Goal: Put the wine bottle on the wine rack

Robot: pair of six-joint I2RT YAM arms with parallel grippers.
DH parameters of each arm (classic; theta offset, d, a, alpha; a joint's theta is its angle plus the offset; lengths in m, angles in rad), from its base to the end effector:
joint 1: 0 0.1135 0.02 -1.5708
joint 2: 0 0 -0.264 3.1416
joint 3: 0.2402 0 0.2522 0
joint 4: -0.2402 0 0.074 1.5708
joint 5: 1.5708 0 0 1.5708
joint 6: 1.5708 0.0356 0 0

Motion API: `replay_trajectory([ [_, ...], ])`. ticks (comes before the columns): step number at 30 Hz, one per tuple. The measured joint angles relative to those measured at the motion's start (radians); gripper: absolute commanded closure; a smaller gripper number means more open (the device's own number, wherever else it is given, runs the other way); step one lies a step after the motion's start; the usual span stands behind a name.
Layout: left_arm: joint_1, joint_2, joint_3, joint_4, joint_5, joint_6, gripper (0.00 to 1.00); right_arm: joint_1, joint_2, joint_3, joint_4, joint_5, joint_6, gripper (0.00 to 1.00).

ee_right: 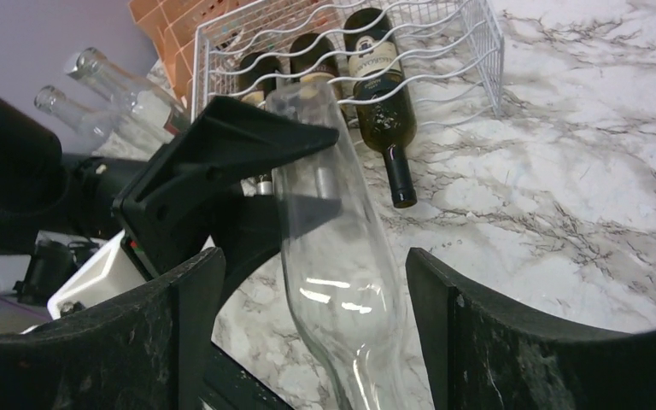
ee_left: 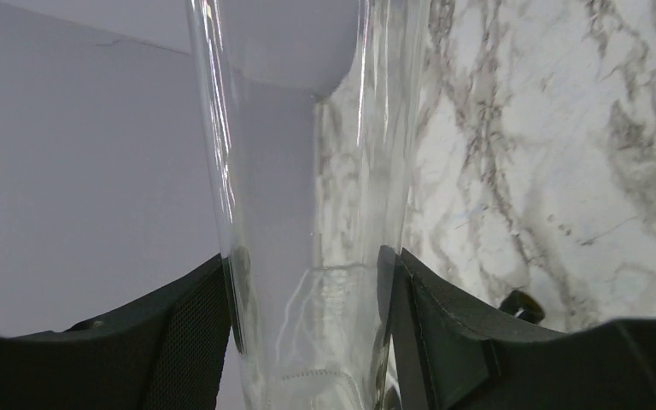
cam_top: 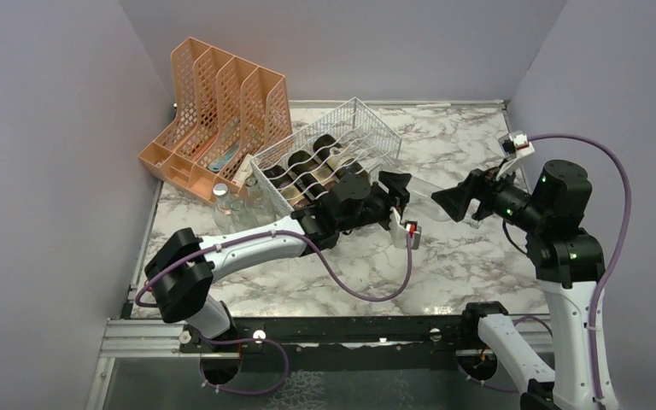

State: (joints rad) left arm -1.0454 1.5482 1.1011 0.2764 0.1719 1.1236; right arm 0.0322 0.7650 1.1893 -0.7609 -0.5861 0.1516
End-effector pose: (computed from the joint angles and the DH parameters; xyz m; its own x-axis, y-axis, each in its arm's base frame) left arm 0.1795 -0.3217 0.3071 0.8079 0.3776 -0.4524 0.4820 0.0181 0.8760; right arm 0.1252 0.0237 0.4176 -0.4092 0.1127 -0.9055 -0.4925 0.8081 0.3231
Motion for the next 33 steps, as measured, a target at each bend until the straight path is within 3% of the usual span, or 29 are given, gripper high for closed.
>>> replay_trajectory([
  [11, 0.040, -0.010, 0.021, -0.097, 0.011, 0.305, 1.00, 0.072, -0.021, -0.071, -0.026, -0.007, -0.066, 0.19],
  [24, 0.040, -0.046, 0.053, -0.153, 0.079, 0.374, 1.00, 0.113, 0.006, -0.125, -0.023, -0.011, -0.076, 0.20],
  [29, 0.042, -0.061, 0.060, -0.175, 0.083, 0.380, 1.00, 0.186, 0.044, -0.119, -0.021, 0.008, -0.109, 0.29],
  [33, 0.042, -0.075, 0.060, -0.201, 0.088, 0.381, 1.00, 0.209, 0.062, -0.117, -0.021, 0.028, -0.121, 0.46],
])
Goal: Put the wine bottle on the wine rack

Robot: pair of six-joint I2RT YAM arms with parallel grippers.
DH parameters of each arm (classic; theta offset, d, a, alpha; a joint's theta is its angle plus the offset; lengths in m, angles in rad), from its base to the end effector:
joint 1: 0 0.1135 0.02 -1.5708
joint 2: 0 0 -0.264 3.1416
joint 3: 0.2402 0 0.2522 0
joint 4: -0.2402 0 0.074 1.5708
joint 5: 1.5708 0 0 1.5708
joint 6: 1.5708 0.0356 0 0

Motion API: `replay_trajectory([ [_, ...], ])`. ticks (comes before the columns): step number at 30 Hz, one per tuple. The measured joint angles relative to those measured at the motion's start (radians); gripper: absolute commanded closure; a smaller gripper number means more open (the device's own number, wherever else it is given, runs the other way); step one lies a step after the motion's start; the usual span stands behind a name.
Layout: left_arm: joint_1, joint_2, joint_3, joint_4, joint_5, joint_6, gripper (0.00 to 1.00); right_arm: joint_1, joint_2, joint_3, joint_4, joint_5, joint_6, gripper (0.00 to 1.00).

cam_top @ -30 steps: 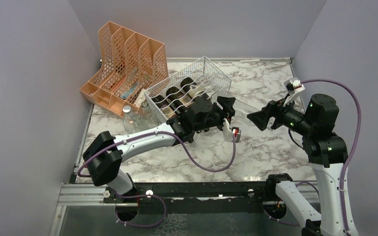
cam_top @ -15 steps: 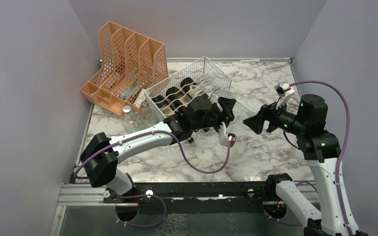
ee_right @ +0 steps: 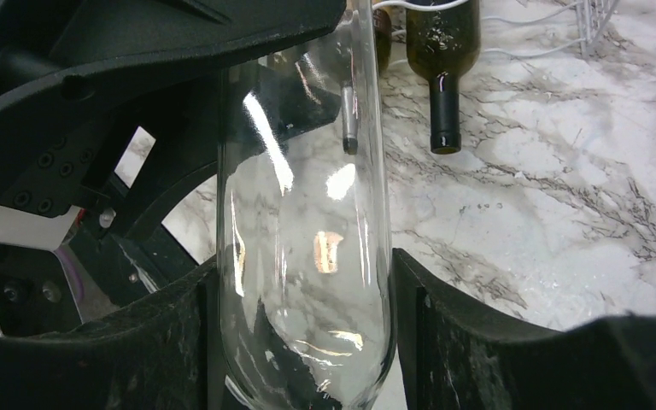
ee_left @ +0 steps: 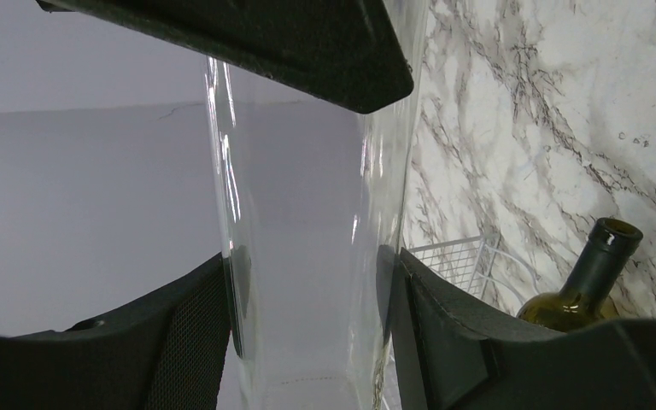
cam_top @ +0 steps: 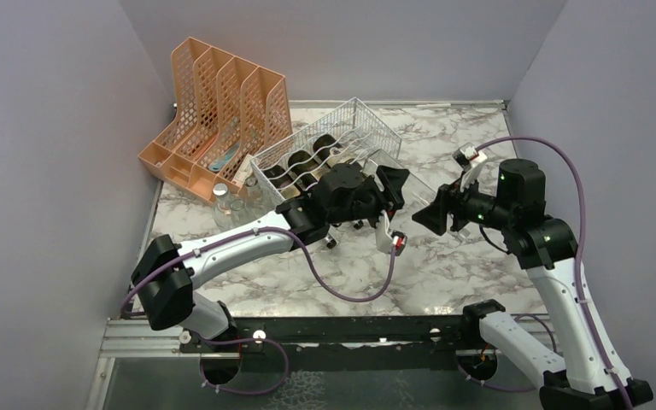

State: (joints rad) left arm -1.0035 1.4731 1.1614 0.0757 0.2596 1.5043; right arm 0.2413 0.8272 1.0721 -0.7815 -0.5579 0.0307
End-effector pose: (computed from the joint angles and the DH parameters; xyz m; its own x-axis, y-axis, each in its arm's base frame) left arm 0.1810 -0.3011 0.3329 0.9388 0.3213 -0.1245 0.1884 -0.1762 0.9661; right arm 0.1450 0.0551 0.3721 -0.5160 -0.1001 -0.8507 -0.6290 0.7185 0.2969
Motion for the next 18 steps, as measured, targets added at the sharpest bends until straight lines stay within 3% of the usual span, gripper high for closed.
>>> replay_trajectory([
  [7, 0.000, -0.011, 0.002, -0.008, 0.010, 0.003, 1.00, 0.002, -0.014, 0.002, -0.001, 0.000, -0.013, 0.97],
  [8, 0.000, -0.011, 0.002, -0.007, 0.010, 0.003, 0.92, 0.002, -0.014, 0.002, -0.001, 0.000, -0.013, 0.99],
  [10, 0.000, -0.011, 0.002, -0.006, 0.010, 0.003, 0.49, 0.002, -0.011, 0.005, -0.002, 0.005, -0.012, 0.99],
  [11, 0.000, -0.011, 0.002, -0.003, 0.010, 0.002, 0.35, 0.002, -0.010, 0.009, -0.003, 0.011, -0.012, 0.99],
  [12, 0.000, -0.011, 0.002, 0.001, 0.010, 0.001, 0.06, 0.004, -0.008, 0.014, -0.005, 0.017, -0.011, 0.99],
  [13, 0.000, -0.011, 0.002, 0.007, 0.008, 0.001, 0.02, 0.007, -0.006, 0.022, -0.006, 0.028, -0.010, 0.99],
  [18, 0.000, -0.013, -0.001, 0.098, -0.018, -0.011, 0.01, 0.008, -0.004, 0.036, -0.004, 0.125, 0.029, 0.99],
])
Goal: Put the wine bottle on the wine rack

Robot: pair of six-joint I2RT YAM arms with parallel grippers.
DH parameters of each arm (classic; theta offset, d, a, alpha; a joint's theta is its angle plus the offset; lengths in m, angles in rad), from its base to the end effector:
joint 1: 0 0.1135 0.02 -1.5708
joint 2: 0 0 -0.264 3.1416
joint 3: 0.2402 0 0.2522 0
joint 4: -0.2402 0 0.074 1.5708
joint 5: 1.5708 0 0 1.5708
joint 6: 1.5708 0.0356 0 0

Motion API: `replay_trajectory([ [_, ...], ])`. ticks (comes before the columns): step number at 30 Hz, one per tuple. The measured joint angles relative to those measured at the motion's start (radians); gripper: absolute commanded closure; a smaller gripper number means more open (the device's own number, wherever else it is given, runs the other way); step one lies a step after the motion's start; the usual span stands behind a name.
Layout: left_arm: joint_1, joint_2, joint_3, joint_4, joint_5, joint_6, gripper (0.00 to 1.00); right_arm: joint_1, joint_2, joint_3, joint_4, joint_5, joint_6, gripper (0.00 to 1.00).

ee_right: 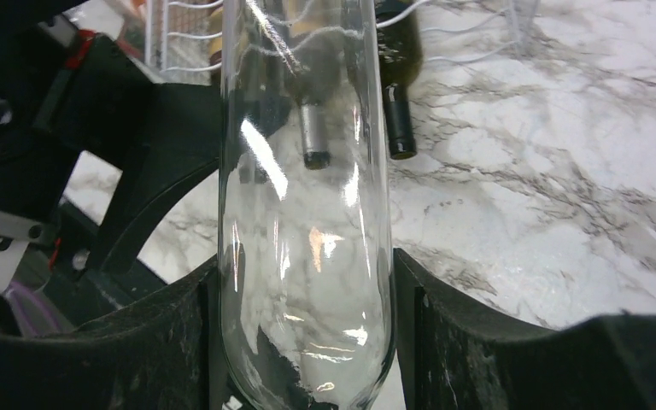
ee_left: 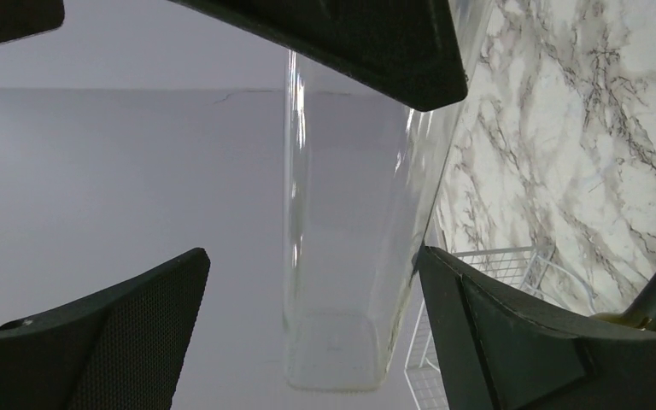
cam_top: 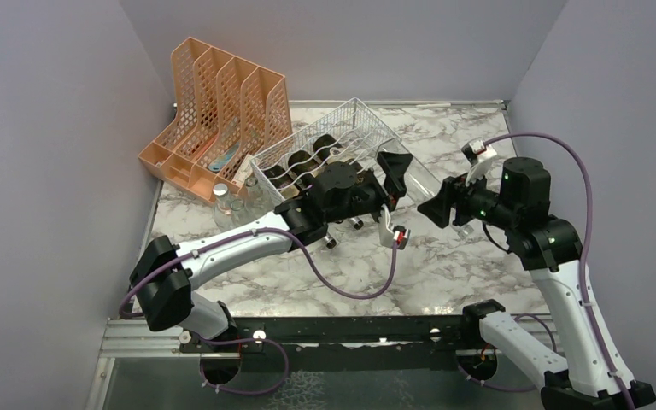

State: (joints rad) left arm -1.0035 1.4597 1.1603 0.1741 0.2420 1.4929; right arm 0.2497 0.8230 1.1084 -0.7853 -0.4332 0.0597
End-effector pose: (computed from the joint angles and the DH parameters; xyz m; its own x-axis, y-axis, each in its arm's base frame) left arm 0.1810 -0.2999 0.3474 0.9385 0.3284 -0.1071 0.1406 -0.0801 0.9868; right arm 0.1435 0.0520 0.3826 -0.4983 -0.0712 -0.8641 -0.5525 0.7941 0.2532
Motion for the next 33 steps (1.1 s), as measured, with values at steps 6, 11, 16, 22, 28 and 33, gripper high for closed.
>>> replay_trajectory([
  [6, 0.000, -0.005, -0.032, 0.060, -0.004, -0.033, 0.01, 0.003, 0.018, 0.002, 0.006, 0.121, 0.045, 0.99],
  [11, 0.000, -0.031, -0.032, 0.099, -0.018, -0.160, 0.01, 0.002, 0.080, -0.021, 0.029, 0.183, 0.082, 0.99],
  [16, 0.000, -0.076, -0.004, 0.141, -0.080, -0.376, 0.01, 0.002, 0.140, -0.104, 0.068, 0.210, 0.123, 0.99],
  [22, 0.000, -0.081, 0.076, 0.187, -0.212, -0.650, 0.01, 0.002, 0.193, -0.174, 0.108, 0.229, 0.161, 0.99],
  [28, 0.000, -0.084, 0.079, 0.211, -0.280, -0.844, 0.01, 0.002, 0.246, -0.219, 0.185, 0.232, 0.184, 0.99],
  [33, 0.000, -0.087, 0.079, 0.207, -0.332, -1.004, 0.01, 0.002, 0.312, -0.243, 0.258, 0.231, 0.193, 0.99],
])
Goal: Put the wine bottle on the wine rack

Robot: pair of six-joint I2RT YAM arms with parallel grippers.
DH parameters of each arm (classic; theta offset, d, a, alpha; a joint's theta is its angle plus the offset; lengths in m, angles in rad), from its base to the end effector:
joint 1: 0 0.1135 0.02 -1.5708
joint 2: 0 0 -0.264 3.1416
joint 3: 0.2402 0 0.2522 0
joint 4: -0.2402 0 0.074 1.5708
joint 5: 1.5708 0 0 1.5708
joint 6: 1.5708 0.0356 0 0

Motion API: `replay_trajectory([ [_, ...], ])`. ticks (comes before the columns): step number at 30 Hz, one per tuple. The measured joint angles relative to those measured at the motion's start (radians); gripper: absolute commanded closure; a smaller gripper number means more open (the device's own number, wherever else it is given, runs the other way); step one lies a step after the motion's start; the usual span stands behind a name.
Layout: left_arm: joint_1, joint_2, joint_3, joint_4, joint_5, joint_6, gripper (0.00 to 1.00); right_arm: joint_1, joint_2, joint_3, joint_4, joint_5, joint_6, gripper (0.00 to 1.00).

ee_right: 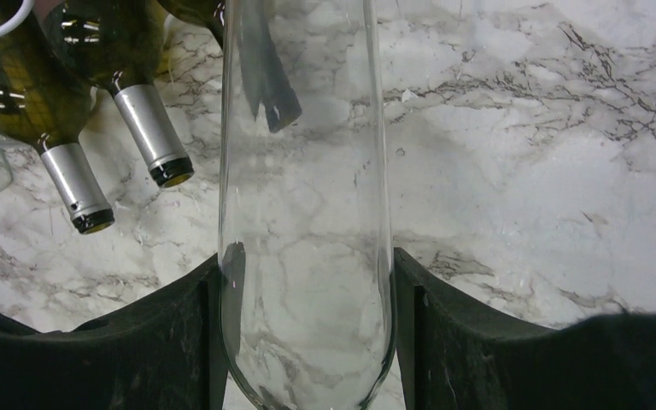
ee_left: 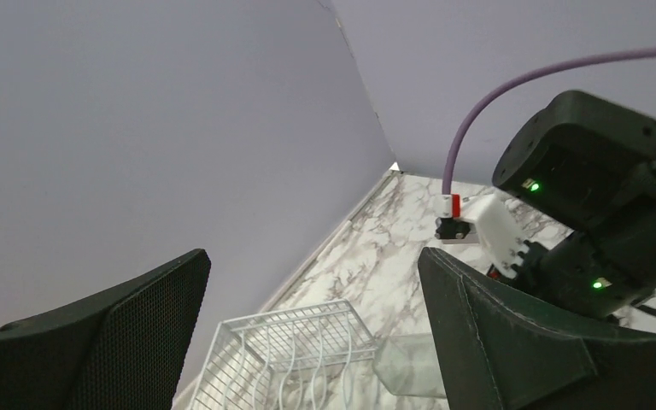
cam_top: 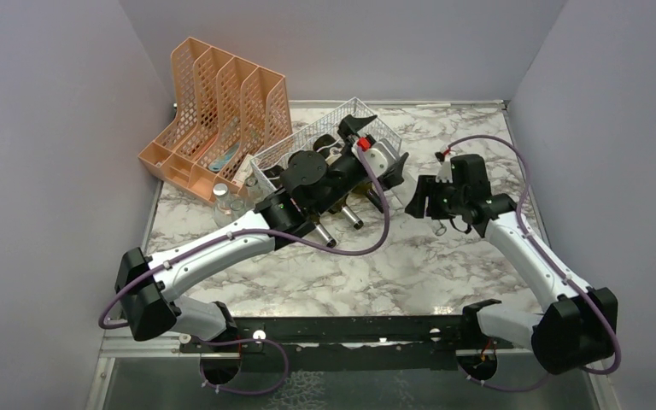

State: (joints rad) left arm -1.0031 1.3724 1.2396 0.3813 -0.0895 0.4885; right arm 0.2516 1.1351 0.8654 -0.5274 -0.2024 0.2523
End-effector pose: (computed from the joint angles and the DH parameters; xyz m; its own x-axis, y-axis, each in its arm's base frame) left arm 0.1773 -0.2721 0.4263 0.4890 0.1025 -0.8662 0.6384 0.6347 0.4355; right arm 0.2275 0.0659 0.2675 -0.7657 0.0557 -0.6408 -0.1949 0.9293 0.3137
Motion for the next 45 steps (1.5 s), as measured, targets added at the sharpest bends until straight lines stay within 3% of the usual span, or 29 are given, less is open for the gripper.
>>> replay_trajectory([
  [13, 0.000, -0.150, 0.013, -0.251, -0.121, -0.296, 0.01, 0.000, 0.219, 0.000, 0.245, -0.049, 0.010, 0.99],
  [30, 0.000, -0.269, 0.004, -0.472, -0.135, -0.407, 0.01, 0.000, 0.541, 0.010, 0.709, -0.162, 0.036, 0.98],
  [38, 0.000, -0.286, -0.009, -0.512, -0.144, -0.422, 0.01, 0.000, 0.695, 0.114, 0.817, -0.206, 0.048, 0.78],
  [45, 0.000, -0.292, -0.013, -0.526, -0.147, -0.422, 0.01, -0.005, 0.763, 0.154, 0.893, -0.220, 0.076, 0.72],
])
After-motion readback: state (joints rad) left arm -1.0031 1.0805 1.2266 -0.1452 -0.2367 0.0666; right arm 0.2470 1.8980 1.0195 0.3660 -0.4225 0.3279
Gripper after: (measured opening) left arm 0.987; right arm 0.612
